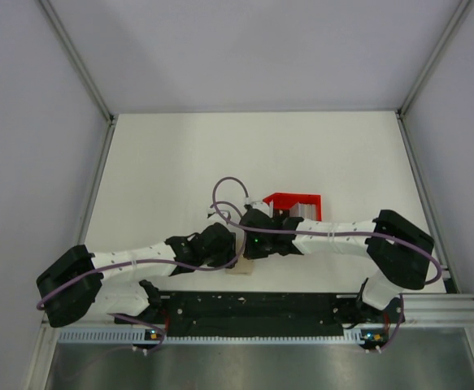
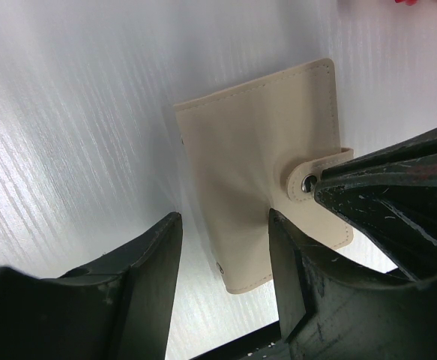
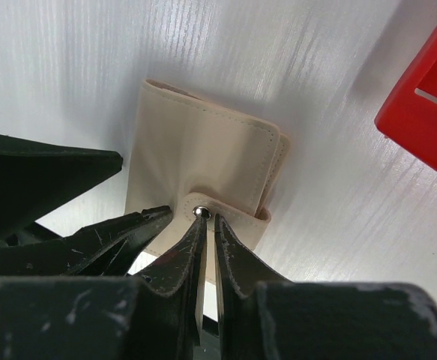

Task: Put the credit cards into the card holder
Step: Close the card holder at the center of the board.

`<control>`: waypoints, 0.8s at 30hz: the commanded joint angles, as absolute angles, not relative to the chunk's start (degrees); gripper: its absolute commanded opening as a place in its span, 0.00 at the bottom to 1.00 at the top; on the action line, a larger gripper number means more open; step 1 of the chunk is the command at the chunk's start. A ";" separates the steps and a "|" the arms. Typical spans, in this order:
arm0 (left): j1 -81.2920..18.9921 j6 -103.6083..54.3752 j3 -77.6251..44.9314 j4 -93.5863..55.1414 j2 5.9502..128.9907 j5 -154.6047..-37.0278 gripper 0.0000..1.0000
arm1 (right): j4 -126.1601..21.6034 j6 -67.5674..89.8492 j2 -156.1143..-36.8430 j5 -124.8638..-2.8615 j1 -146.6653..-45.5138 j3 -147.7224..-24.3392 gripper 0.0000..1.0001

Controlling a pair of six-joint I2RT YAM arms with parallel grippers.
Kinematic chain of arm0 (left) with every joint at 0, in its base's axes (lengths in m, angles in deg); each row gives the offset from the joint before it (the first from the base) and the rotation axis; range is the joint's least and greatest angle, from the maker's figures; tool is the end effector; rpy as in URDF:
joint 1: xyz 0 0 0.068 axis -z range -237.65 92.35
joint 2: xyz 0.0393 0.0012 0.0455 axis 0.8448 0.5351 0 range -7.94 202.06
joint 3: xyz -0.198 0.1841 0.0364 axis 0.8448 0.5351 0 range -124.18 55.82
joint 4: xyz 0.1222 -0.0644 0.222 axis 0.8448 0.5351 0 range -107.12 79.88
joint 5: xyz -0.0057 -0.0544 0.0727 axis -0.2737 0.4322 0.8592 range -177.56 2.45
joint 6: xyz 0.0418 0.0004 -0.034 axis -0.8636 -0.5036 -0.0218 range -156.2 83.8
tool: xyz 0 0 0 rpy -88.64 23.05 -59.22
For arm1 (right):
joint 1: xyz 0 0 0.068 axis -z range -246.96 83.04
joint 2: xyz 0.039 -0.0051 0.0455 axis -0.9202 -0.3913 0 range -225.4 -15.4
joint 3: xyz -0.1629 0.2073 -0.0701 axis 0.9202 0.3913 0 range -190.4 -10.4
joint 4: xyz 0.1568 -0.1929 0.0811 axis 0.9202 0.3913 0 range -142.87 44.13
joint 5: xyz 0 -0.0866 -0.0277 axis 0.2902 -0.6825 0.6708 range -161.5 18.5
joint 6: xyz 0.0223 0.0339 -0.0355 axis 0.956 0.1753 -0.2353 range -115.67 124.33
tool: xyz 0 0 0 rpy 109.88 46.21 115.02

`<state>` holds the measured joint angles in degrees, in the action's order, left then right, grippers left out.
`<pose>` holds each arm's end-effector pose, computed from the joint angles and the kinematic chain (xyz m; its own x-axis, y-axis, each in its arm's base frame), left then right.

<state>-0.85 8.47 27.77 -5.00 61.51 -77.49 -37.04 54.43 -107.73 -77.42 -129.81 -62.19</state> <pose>0.1232 -0.1771 0.1560 -0.8523 0.0383 -0.5217 0.2360 0.9182 -0.3182 0.1477 0.2800 0.1725 -0.9028 -0.0879 -0.4210 -0.2593 0.8922 0.3698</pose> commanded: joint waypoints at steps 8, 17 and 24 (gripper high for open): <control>-0.43 8.54 29.81 -2.26 62.73 -79.12 0.55 | -37.41 54.16 -110.14 -79.50 -130.60 -65.50 0.09; -0.43 8.54 29.98 -2.44 62.55 -79.38 0.55 | -36.18 53.90 -112.25 -81.17 -130.60 -66.82 0.09; -0.43 8.54 30.07 -2.62 62.55 -79.47 0.54 | -31.70 53.11 -114.62 -81.35 -130.60 -69.28 0.09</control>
